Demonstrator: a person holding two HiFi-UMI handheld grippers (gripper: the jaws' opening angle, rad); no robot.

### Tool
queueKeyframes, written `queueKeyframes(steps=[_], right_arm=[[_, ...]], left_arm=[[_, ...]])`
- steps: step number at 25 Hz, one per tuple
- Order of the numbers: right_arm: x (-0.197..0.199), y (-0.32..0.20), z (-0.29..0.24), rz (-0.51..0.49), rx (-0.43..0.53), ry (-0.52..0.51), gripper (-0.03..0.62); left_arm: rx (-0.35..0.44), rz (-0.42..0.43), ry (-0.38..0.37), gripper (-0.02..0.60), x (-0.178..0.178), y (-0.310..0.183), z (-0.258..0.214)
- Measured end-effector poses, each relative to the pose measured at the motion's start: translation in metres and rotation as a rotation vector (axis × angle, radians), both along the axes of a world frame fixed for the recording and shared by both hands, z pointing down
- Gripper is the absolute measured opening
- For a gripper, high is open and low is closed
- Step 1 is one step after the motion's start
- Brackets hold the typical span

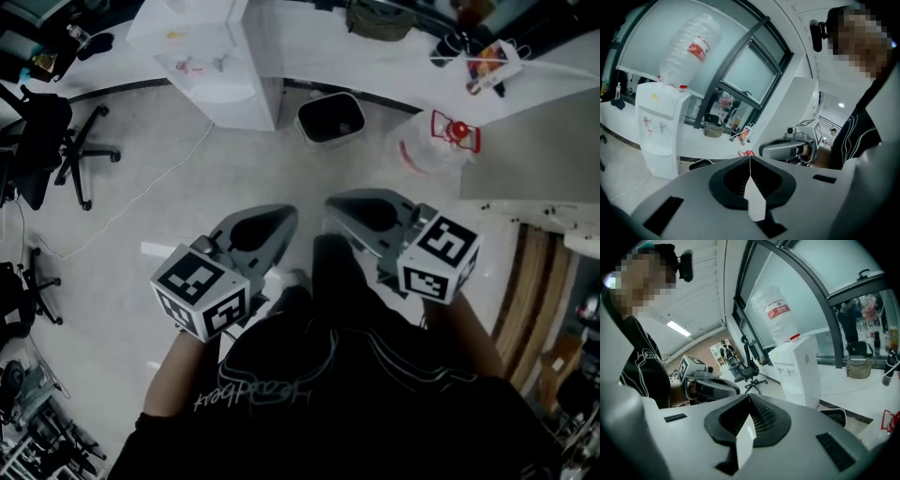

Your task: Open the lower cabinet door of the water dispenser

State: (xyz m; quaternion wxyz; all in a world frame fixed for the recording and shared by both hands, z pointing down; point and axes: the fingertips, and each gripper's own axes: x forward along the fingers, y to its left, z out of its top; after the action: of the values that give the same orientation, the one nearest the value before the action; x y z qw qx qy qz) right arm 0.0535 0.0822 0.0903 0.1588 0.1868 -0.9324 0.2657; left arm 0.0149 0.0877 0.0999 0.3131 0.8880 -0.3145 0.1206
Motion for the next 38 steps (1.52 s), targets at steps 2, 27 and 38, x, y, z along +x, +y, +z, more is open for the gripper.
queueKeyframes(steps=[2,27,38], right_arm=[[0.01,-0.028,0.007,-0.027,0.0,-0.01,0.012],[0.053,-0.198,0.269,-0.099,-0.11,0.054,0.012],[0.022,-0.215,0.35,-0.086,-0.106,0.128,0.012]], left_arm=[[-0.02,-0.024,-0.01,0.002,0.011,-0.026,0.008],[-0.138,-0.291,-0.16,0.003,0.042,-0.206,0.267],[-0.114,-0.456,-0.247,0.027,-0.021,-0.243,0.364]])
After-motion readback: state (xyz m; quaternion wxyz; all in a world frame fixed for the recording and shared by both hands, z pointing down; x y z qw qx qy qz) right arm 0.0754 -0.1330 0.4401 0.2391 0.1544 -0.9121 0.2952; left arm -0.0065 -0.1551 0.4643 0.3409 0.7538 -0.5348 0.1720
